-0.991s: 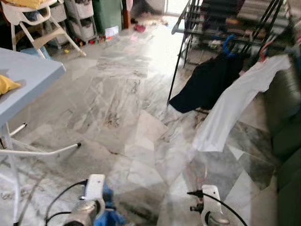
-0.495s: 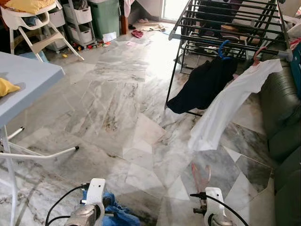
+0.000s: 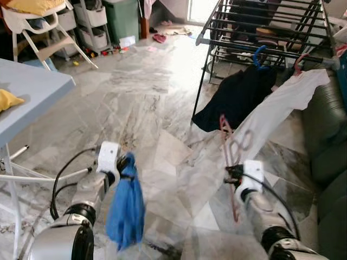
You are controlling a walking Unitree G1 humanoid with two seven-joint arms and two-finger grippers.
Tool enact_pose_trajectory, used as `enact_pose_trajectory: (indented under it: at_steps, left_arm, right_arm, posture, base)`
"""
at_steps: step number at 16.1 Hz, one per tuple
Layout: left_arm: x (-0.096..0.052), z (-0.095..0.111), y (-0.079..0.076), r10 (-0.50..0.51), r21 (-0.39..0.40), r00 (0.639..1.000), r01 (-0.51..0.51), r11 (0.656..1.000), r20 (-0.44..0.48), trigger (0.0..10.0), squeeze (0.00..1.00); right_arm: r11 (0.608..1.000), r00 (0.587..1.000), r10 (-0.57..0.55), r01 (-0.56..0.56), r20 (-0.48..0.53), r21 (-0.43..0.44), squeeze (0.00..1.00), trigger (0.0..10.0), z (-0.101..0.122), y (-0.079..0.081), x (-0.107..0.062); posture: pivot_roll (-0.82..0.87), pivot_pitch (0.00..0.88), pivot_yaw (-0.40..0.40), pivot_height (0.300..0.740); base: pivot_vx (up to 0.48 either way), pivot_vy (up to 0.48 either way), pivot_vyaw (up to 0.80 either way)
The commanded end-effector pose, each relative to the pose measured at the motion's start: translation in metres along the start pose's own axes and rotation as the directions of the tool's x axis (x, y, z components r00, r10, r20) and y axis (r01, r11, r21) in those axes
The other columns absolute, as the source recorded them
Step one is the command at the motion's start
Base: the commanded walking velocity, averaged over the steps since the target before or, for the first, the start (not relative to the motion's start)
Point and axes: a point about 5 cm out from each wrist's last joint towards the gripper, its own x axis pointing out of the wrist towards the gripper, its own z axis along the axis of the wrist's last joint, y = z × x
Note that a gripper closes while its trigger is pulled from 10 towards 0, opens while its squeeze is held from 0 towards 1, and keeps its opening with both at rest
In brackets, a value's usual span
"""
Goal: Hang hanger
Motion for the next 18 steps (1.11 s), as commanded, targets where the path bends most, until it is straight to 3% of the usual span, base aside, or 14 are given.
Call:
enact_pose_trajectory:
  at_steps: [1, 4, 5, 6, 7, 8, 9, 10, 11, 14, 15, 18]
  left_arm:
    - [0.003, 0.015, -0.003, -0.04, 0.066, 0.998, 0.037, 0.997, 0.053, 10.0, 0.0]
    - [0.002, 0.021, -0.016, -0.227, 0.123, 0.968, 0.213, 0.969, 0.107, 10.0, 0.0]
    - [-0.004, 0.018, -0.018, -0.296, 0.194, 0.948, 0.272, 0.943, 0.112, 10.0, 0.0]
    - [-0.008, 0.013, -0.017, -0.31, 0.241, 0.945, 0.278, 0.93, 0.106, 10.0, 0.0]
    - [-0.009, 0.012, -0.015, -0.292, 0.207, 0.948, 0.263, 0.942, 0.127, 10.0, 0.0]
    - [-0.013, 0.002, -0.01, -0.223, 0.116, 0.963, 0.207, 0.971, 0.15, 10.0, 0.0]
    - [-0.015, -0.004, -0.009, -0.199, 0.038, 0.967, 0.195, 0.98, 0.162, 10.0, 0.0]
    - [-0.017, -0.012, -0.012, -0.192, 0.008, 0.968, 0.194, 0.981, 0.162, 10.0, 0.0]
    - [-0.017, -0.015, -0.022, -0.207, -0.005, 0.96, 0.212, 0.977, 0.186, 10.0, 0.0]
    - [-0.013, -0.014, -0.039, -0.225, -0.037, 0.948, 0.239, 0.97, 0.223, 10.0, 0.0]
    - [-0.013, -0.009, -0.044, -0.248, -0.036, 0.938, 0.264, 0.964, 0.241, 10.0, 0.0]
    - [-0.015, -0.006, -0.038, -0.215, -0.06, 0.943, 0.237, 0.97, 0.253, 10.0, 0.0]
  right_arm:
    - [1.0, 0.999, 0.021, -0.022, 0.028, 0.009, 0.0, 10.0, 0.003, -0.002, -0.002]
    - [0.994, 0.99, 0.097, -0.092, 0.102, -0.054, 0.0, 10.0, 0.013, 0.007, -0.006]
    - [0.982, 0.981, 0.128, -0.105, 0.142, -0.159, 0.0, 10.0, 0.019, 0.019, -0.008]
    - [0.979, 0.971, 0.168, -0.145, 0.168, -0.145, 0.0, 10.0, 0.02, 0.026, -0.012]
    - [0.975, 0.966, 0.199, -0.179, 0.165, -0.128, 0.0, 10.0, 0.021, 0.028, -0.013]
    - [0.972, 0.977, 0.178, -0.156, 0.12, -0.175, 0.0, 10.0, 0.009, 0.026, -0.016]
    - [0.966, 0.975, 0.182, -0.153, 0.128, -0.208, 0.0, 10.0, 0.008, 0.028, -0.021]
    - [0.967, 0.973, 0.189, -0.161, 0.134, -0.195, 0.0, 10.0, 0.006, 0.033, -0.026]
    - [0.981, 0.974, 0.157, -0.133, 0.166, -0.143, 0.0, 10.0, 0.008, 0.038, -0.031]
    - [0.987, 0.971, 0.117, -0.09, 0.21, -0.135, 0.0, 10.0, 0.012, 0.045, -0.036]
    - [0.996, 0.974, 0.062, -0.047, 0.216, -0.075, 0.0, 10.0, 0.017, 0.046, -0.036]
    - [0.999, 0.979, 0.038, -0.029, 0.201, -0.045, 0.0, 10.0, 0.013, 0.048, -0.041]
  posture:
    - [-0.16, 0.104, -0.036, 0.74]
    - [-0.16, 0.127, -0.047, 0.74]
    - [-0.14, 0.123, -0.048, 0.74]
    - [-0.13, 0.115, -0.031, 0.74]
    - [-0.12, 0.15, -0.026, 0.74]
    - [-0.13, 0.137, -0.028, 0.74]
    - [-0.13, 0.153, -0.029, 0.74]
    - [-0.12, 0.134, -0.039, 0.74]
    - [-0.12, 0.141, -0.041, 0.74]
    - [-0.12, 0.14, -0.046, 0.74]
    - [-0.12, 0.145, -0.048, 0.74]
    - [-0.12, 0.144, -0.044, 0.74]
  base:
    - [0.0, 0.0, 0.0]
    - [0.0, 0.0, 0.0]
    - [0.0, 0.0, 0.0]
    - [0.0, 0.0, 0.0]
    - [0.0, 0.0, 0.0]
    - [0.0, 0.0, 0.0]
    - [0.0, 0.0, 0.0]
    - [0.0, 0.0, 0.0]
    - [0.0, 0.0, 0.0]
    - [0.0, 0.0, 0.0]
    - [0.0, 0.0, 0.0]
    - [0.0, 0.0, -0.64]
